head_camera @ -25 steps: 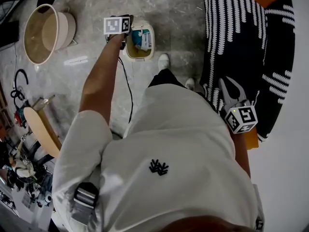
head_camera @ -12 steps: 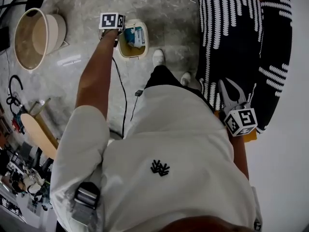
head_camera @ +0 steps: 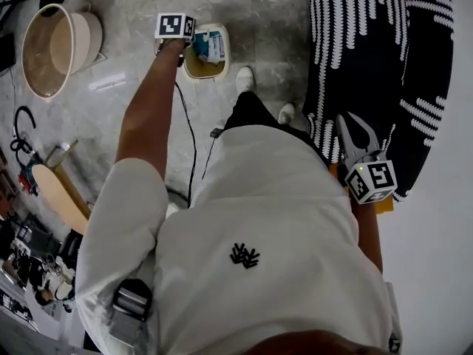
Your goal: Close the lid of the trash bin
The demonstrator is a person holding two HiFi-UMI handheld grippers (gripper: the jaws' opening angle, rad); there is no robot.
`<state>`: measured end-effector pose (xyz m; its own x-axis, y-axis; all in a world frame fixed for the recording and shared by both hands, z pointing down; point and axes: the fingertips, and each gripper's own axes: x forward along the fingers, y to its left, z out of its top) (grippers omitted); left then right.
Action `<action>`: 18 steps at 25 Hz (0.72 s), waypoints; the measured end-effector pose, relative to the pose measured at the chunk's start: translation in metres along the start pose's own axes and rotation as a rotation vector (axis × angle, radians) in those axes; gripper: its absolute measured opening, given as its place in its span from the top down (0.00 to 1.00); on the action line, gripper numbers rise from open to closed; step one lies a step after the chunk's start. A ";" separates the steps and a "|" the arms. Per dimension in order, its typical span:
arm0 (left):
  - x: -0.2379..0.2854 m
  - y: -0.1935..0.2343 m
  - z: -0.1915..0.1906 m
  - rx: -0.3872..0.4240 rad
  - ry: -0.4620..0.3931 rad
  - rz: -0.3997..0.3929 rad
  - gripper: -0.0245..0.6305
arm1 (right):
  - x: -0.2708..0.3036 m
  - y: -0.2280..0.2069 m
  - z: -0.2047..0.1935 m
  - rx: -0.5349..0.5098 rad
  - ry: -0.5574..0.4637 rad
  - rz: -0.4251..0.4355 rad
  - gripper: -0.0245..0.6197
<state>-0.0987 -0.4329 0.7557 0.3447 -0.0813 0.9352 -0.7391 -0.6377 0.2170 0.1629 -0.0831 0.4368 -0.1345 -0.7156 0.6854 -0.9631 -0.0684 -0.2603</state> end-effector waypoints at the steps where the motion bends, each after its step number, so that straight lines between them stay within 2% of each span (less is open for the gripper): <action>1: 0.000 -0.002 -0.003 -0.002 0.002 -0.002 0.79 | 0.000 0.000 0.000 -0.001 -0.001 0.004 0.93; 18: -0.002 -0.029 -0.066 -0.075 0.038 -0.050 0.79 | 0.008 0.006 -0.014 -0.019 0.019 0.080 0.93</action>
<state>-0.1161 -0.3637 0.7662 0.3615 -0.0208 0.9321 -0.7630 -0.5812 0.2829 0.1530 -0.0795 0.4506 -0.2151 -0.7048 0.6760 -0.9534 0.0017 -0.3016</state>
